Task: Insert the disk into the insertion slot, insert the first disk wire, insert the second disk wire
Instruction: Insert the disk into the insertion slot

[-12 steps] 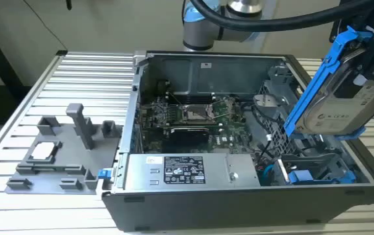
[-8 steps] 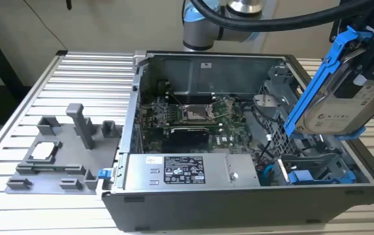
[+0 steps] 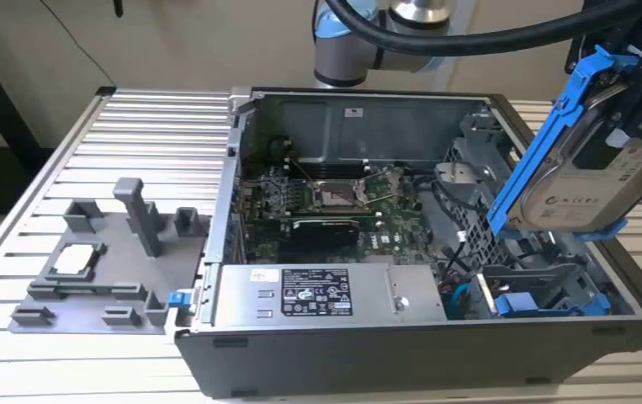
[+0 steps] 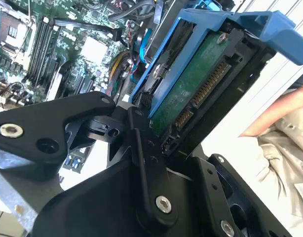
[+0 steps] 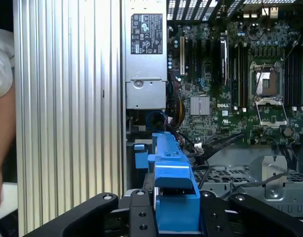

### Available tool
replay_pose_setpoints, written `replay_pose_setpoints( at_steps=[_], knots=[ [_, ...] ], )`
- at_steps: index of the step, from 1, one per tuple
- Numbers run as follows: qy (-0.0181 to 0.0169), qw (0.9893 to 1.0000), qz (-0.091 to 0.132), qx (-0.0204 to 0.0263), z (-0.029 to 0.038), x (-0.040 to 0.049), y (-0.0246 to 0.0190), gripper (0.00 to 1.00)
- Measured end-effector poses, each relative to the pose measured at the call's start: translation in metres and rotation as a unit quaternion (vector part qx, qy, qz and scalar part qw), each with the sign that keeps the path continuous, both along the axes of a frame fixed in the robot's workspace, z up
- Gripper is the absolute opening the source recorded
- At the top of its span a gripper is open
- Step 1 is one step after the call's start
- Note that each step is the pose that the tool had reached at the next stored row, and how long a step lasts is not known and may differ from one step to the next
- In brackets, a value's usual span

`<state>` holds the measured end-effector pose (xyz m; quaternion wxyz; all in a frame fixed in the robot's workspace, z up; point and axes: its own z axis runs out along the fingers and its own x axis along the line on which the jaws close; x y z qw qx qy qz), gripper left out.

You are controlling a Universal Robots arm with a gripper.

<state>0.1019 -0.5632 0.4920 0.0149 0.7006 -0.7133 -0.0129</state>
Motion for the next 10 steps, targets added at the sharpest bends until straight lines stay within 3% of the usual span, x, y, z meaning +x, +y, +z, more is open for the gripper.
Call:
replay_pose_setpoints(
  at_steps=[10],
  knots=[
    [-0.0001, 1.0000, 0.001, -0.0001, -0.0133, 0.0015, 0.0000, 0.32]
  ],
)
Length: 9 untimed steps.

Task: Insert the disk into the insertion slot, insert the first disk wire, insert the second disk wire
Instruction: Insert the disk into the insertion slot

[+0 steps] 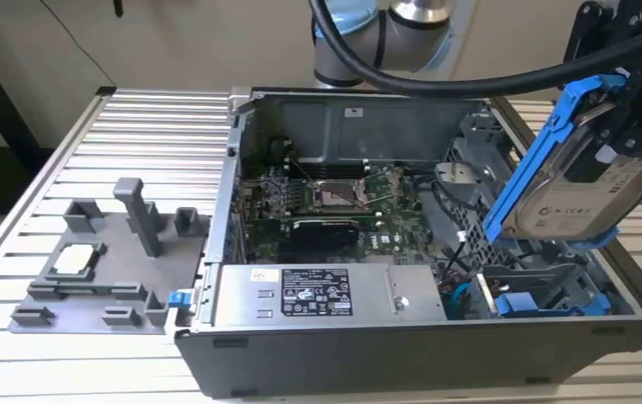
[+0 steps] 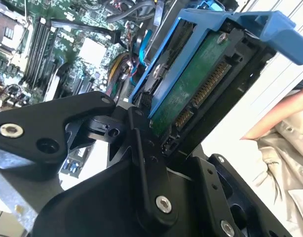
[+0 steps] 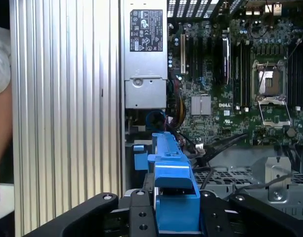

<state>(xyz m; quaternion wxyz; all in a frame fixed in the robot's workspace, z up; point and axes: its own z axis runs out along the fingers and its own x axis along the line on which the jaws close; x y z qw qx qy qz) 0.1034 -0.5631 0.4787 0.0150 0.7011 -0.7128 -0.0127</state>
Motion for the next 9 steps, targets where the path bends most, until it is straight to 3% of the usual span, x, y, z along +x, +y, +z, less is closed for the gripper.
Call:
replay_pose_setpoints(
  at_steps=[5, 9],
  knots=[
    [0.0000, 1.0000, 0.003, 0.0001, -0.0088, 0.0103, -0.0001, 0.32],
    [0.0000, 1.0000, 0.004, 0.0000, -0.0158, 0.0119, -0.0001, 0.32]
  ],
)
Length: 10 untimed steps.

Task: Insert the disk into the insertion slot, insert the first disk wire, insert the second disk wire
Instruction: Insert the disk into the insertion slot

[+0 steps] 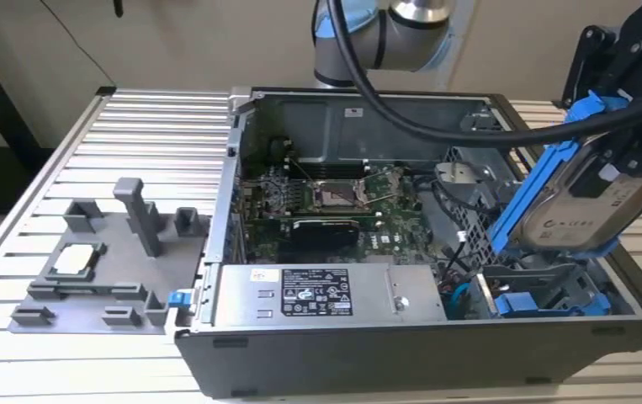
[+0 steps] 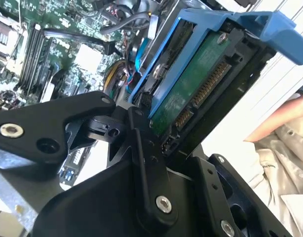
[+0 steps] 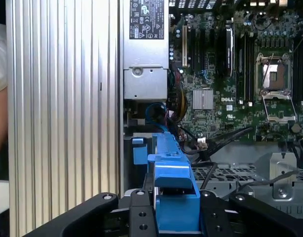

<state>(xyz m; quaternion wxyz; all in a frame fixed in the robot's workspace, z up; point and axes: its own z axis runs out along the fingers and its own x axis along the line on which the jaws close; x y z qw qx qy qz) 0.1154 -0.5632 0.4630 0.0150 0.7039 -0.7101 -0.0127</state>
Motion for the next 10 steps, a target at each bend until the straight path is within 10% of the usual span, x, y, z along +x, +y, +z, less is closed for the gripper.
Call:
replay_pose_setpoints(
  at_steps=[10],
  knots=[
    [-0.0003, 0.9999, 0.012, 0.0003, -0.0175, 0.0041, 0.0000, 0.32]
  ],
)
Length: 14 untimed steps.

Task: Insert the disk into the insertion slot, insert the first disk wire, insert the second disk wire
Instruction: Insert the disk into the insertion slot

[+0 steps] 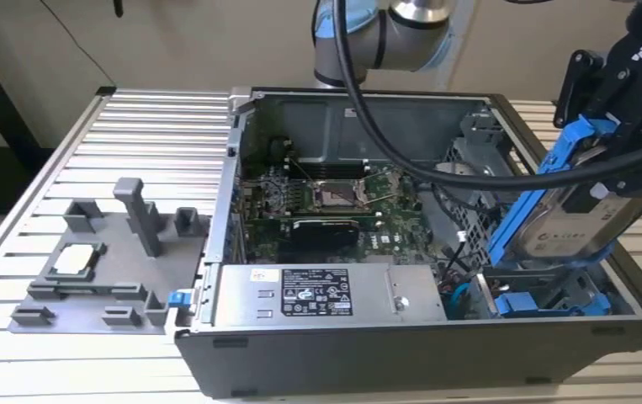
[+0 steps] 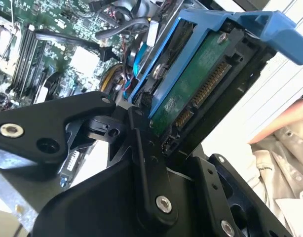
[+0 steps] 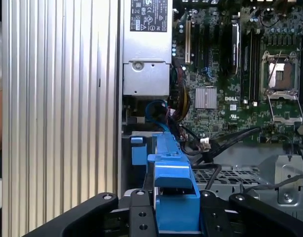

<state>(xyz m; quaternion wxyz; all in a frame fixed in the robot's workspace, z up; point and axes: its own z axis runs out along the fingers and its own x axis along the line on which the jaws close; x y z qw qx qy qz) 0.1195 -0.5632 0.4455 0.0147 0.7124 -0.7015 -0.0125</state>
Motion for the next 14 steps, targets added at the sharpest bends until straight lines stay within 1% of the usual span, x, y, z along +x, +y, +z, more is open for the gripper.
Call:
replay_pose_setpoints(
  at_steps=[4, 6, 9, 14],
  knots=[
    [0.0000, 1.0000, 0.004, 0.0001, -0.0073, 0.0037, -0.0001, 0.32],
    [0.0002, 1.0000, 0.005, 0.0000, -0.0106, 0.0060, -0.0010, 0.32],
    [0.0004, 1.0000, 0.006, 0.0000, -0.0160, 0.0065, -0.0029, 0.32],
    [0.0004, 1.0000, 0.006, 0.0000, -0.0249, 0.0069, -0.0040, 0.32]
  ],
)
